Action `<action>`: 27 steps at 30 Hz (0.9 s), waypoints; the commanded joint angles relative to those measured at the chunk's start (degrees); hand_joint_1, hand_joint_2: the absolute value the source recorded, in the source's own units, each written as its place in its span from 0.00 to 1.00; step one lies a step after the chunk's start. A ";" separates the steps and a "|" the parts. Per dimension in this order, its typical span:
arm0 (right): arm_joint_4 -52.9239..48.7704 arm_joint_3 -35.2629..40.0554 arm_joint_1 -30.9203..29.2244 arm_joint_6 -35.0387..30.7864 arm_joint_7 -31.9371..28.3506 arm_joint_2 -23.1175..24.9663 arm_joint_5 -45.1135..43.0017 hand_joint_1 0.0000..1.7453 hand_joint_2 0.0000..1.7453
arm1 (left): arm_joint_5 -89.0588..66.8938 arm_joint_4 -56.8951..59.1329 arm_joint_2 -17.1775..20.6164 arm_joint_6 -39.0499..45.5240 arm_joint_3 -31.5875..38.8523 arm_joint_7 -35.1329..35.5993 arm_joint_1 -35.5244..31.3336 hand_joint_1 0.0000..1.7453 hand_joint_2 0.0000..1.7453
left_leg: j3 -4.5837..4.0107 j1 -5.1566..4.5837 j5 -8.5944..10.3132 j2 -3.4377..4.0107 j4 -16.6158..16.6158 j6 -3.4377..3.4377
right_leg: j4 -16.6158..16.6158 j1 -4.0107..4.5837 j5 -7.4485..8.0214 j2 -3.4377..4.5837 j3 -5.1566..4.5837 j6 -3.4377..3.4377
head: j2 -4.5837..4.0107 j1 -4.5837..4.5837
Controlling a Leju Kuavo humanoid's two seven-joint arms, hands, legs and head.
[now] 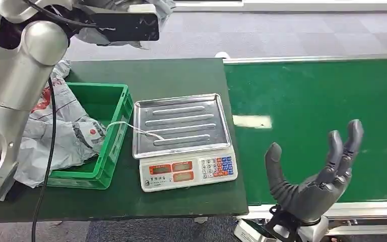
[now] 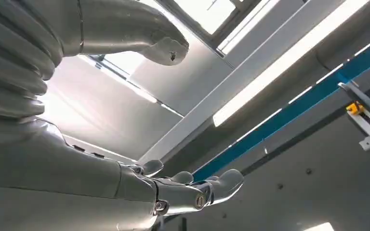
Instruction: Moved the parcel from conveyor to table for the left to box.
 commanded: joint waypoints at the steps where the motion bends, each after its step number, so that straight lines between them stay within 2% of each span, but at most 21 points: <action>1: -4.19 -3.21 0.91 -0.02 -0.02 0.10 -1.17 0.00 1.00 | -0.38 11.17 6.61 1.64 -1.11 -2.70 2.96 1.00 1.00 | 0.09 0.05 0.00 0.02 -0.11 0.02 | -0.16 0.06 0.03 0.07 0.11 -0.05 | 0.00 -0.02; 3: -5.80 -4.01 2.69 -0.02 -0.02 0.41 -0.70 0.00 1.00 | 0.85 15.20 12.85 0.91 -0.46 -5.31 8.80 1.00 1.00 | 0.24 -0.06 -0.01 0.15 -0.21 0.01 | -0.12 -0.06 0.02 0.19 0.17 -0.05 | 0.00 0.00; 4: -6.33 -4.23 3.58 -0.02 -0.02 0.33 -0.79 0.00 1.00 | 0.32 17.42 15.73 3.94 -0.44 -8.44 13.60 1.00 1.00 | 0.34 -0.15 -0.01 0.24 -0.25 0.01 | -0.07 -0.15 0.00 0.27 0.18 -0.04 | 0.00 0.04; 5: -6.68 -4.51 4.07 -0.02 -0.02 0.41 -0.97 0.00 1.00 | 1.24 20.10 17.03 7.20 0.95 -9.96 19.53 1.00 1.00 | 0.81 -0.28 0.02 0.65 -0.63 -0.02 | -0.27 -0.28 0.09 0.69 0.44 -0.09 | 0.00 0.02; 6: -7.09 -4.62 4.49 -0.02 -0.02 0.51 -1.16 0.00 1.00 | 1.41 23.12 17.27 10.45 2.12 -11.90 23.69 1.00 1.00 | 0.47 -0.19 -0.08 0.47 -0.41 0.00 | -0.10 -0.25 0.01 0.47 0.33 -0.04 | 0.00 0.02; 7: -7.21 -4.78 4.66 -0.02 -0.02 0.64 -1.12 0.00 1.00 | 1.21 24.46 17.45 11.95 2.38 -12.29 25.92 1.00 1.00 | 1.09 -0.31 -0.01 0.82 -0.84 -0.03 | -0.33 -0.38 0.09 0.83 0.59 -0.10 | 0.00 0.00; 8: -5.62 -4.80 5.86 -0.02 -0.02 0.07 0.81 0.00 1.00 | 2.22 28.43 16.15 14.91 5.42 -14.67 34.02 1.00 1.00 | 1.32 -0.24 -0.03 0.98 -0.95 -0.08 | -0.42 -0.33 0.10 1.03 0.71 -0.15 | 0.00 -0.02; 10: -5.46 -5.34 5.74 -0.02 -0.02 -0.35 0.73 0.00 1.00 | 2.15 32.39 15.43 20.23 7.11 -15.84 39.48 1.00 1.00 | 1.64 -0.28 -0.18 1.27 -0.98 -0.16 | -0.37 -0.33 0.05 1.31 0.92 -0.17 | 0.00 -0.09; 11: -5.59 -5.71 5.70 -0.02 -0.02 -0.41 0.57 0.00 1.00 | 2.53 34.09 15.45 20.89 8.21 -16.48 40.91 1.00 1.00 | 1.96 -0.37 -0.19 1.31 -1.14 -0.15 | -0.36 -0.42 -0.03 1.34 1.12 -0.19 | 0.00 0.00; 12: -5.84 -5.99 5.70 -0.02 -0.02 -0.40 0.36 0.00 1.00 | 2.61 34.81 15.65 20.72 8.97 -16.51 41.38 1.00 1.00 | 1.59 -0.33 -0.13 1.09 -0.92 -0.17 | -0.21 -0.41 -0.07 1.13 0.83 -0.16 | 0.00 -0.02; 13: -5.92 -6.08 5.78 -0.02 -0.02 -0.42 0.32 0.00 1.00 | 2.48 34.98 15.92 20.74 9.24 -16.46 41.72 1.00 1.00 | 1.71 -0.24 -0.14 1.19 -1.00 -0.20 | -0.33 -0.33 -0.05 1.25 0.94 -0.21 | 0.00 0.00; 15: -5.75 -6.19 5.84 -0.02 -0.02 -0.13 0.49 0.00 1.00 | 2.25 34.81 16.39 20.57 10.02 -16.27 42.47 1.00 1.00 | 0.98 -0.15 -0.16 0.95 -0.55 -0.18 | -0.02 -0.17 -0.12 1.02 0.40 -0.25 | 0.00 0.00; 17: -5.41 -6.03 5.27 -0.02 -0.02 0.19 0.58 0.00 1.00 | 2.13 34.16 16.50 20.22 11.03 -16.00 42.93 1.00 1.00 | 0.89 -0.04 -0.24 1.15 -0.53 -0.23 | -0.09 -0.04 -0.09 1.22 0.26 -0.32 | 0.00 -0.02; 24: -4.26 -5.68 4.25 -0.02 -0.02 0.00 0.79 0.00 1.00 | 0.67 33.07 15.27 20.77 13.01 -14.78 45.57 1.00 1.00 | 0.74 -0.11 -0.25 0.86 -0.53 -0.27 | -0.04 -0.12 -0.18 0.96 0.21 -0.29 | 0.00 0.02; 25: -4.45 -5.77 4.22 -0.02 -0.02 0.06 0.94 0.00 1.00 | 0.16 32.91 14.81 21.76 13.23 -14.15 45.67 0.42 1.00 | 0.79 -0.09 -0.23 0.81 -0.62 -0.27 | -0.14 -0.11 -0.14 0.87 0.32 -0.29 | 0.00 -0.02; 27: -4.45 -5.77 4.22 -0.02 -0.02 0.06 0.94 0.00 1.00 | 0.16 32.91 14.81 21.76 13.23 -14.15 45.67 0.42 1.00 | 0.83 -0.10 -0.38 0.94 -0.61 -0.35 | -0.11 -0.12 -0.18 0.99 0.41 -0.32 | 0.00 0.02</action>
